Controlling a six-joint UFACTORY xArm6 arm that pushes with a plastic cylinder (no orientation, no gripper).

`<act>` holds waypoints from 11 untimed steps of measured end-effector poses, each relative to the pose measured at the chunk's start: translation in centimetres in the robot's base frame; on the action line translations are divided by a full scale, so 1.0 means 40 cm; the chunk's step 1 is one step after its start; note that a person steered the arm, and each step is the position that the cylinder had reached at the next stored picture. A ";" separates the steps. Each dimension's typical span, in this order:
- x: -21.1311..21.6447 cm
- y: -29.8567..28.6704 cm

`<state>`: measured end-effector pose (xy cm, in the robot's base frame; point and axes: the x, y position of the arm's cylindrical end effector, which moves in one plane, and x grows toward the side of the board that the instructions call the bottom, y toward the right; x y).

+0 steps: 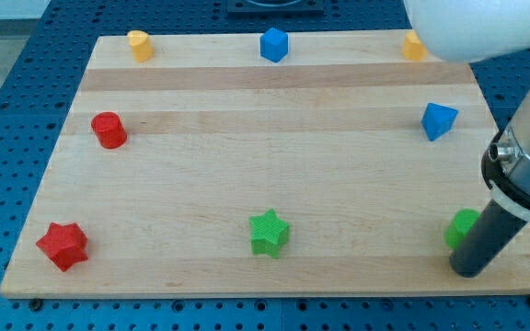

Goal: Push green circle towards center right

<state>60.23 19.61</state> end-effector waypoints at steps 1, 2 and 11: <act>0.000 0.001; 0.000 0.016; -0.280 -0.119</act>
